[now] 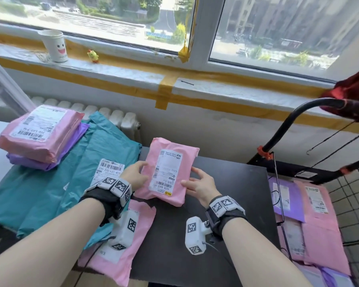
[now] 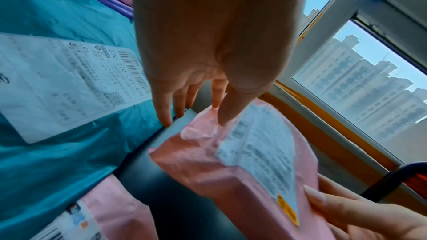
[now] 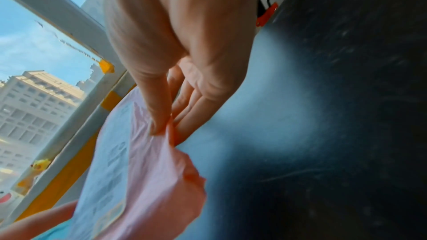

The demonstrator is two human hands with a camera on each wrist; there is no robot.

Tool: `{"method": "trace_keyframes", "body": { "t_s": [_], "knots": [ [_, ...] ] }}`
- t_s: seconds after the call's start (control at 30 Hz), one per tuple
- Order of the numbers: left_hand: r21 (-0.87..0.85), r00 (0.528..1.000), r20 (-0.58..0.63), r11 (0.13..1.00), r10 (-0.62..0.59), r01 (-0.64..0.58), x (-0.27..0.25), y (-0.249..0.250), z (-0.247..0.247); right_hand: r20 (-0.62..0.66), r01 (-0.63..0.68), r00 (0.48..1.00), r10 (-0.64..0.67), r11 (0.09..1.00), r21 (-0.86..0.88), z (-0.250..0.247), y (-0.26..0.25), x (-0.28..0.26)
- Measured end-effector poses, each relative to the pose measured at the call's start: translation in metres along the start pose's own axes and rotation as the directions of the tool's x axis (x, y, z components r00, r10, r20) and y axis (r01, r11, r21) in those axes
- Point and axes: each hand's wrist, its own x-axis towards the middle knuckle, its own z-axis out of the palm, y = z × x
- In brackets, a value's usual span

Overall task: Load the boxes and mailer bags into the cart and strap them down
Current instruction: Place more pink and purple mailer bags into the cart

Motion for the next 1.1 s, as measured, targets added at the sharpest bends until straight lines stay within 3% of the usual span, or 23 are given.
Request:
{"method": "trace_keyframes", "body": {
  "t_s": [0.17,0.4,0.67,0.87,0.97,1.1],
  "knots": [
    [-0.208,0.999,0.039,0.978,0.024,-0.015,-0.03,0.01,0.011,-0.022,0.085,0.996,-0.084,0.995,0.055,-0.028,-0.001,-0.067],
    [-0.405,0.966,0.228,0.914,0.122,-0.02,-0.101,0.025,0.056,-0.245,0.15,0.962,-0.121,0.983,0.103,-0.07,0.041,-0.167],
    [-0.317,0.908,0.38,0.947,0.174,-0.049,-0.166,0.066,0.136,-0.454,0.125,0.887,-0.078,0.989,0.074,-0.138,0.091,-0.255],
    [-0.268,0.862,0.458,0.958,0.216,-0.098,-0.201,0.126,0.207,-0.536,0.136,0.842,-0.069,0.987,0.087,-0.22,0.104,-0.294],
    [-0.271,0.863,0.474,0.961,0.177,-0.048,-0.21,0.163,0.249,-0.542,0.134,0.838,-0.065,0.987,0.09,-0.27,0.102,-0.301],
    [-0.266,0.889,0.42,0.961,0.184,-0.073,-0.211,0.207,0.315,-0.533,0.091,0.843,-0.071,0.996,0.011,-0.35,0.092,-0.3]
  ]
}}
